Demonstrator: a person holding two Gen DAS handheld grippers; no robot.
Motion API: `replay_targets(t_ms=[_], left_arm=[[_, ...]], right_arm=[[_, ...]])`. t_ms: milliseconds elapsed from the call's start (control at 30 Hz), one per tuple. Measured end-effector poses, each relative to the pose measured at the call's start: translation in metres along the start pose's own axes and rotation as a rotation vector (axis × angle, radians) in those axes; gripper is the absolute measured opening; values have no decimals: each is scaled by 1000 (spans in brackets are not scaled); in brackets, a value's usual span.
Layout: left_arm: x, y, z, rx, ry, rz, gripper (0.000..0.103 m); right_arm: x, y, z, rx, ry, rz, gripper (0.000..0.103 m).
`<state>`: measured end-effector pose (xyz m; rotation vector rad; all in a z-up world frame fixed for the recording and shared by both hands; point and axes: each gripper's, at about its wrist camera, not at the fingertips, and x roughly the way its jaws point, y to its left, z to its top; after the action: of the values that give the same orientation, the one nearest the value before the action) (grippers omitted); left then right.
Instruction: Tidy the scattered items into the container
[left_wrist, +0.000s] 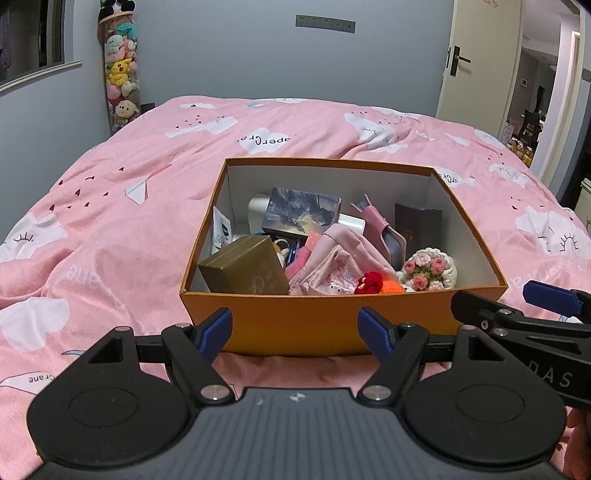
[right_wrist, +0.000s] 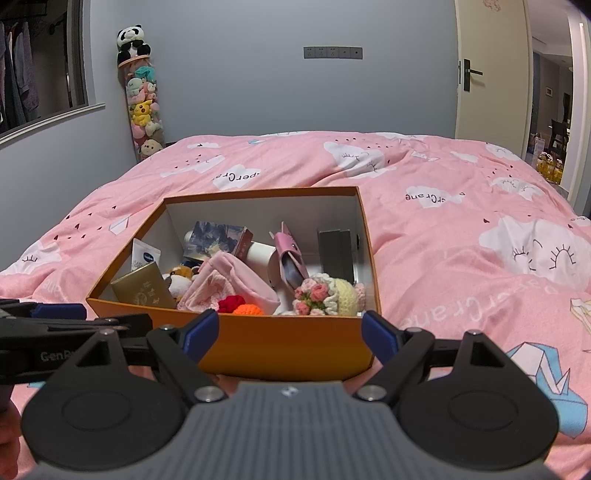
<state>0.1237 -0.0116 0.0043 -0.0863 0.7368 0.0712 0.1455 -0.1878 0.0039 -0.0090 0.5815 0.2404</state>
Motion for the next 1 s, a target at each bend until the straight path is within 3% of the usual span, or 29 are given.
replay_targets(t_ms=[1000], left_arm=[[-1,1,-1,6,6,11,88]], right_arm=[[0,1,-1,-2,2,0,86]])
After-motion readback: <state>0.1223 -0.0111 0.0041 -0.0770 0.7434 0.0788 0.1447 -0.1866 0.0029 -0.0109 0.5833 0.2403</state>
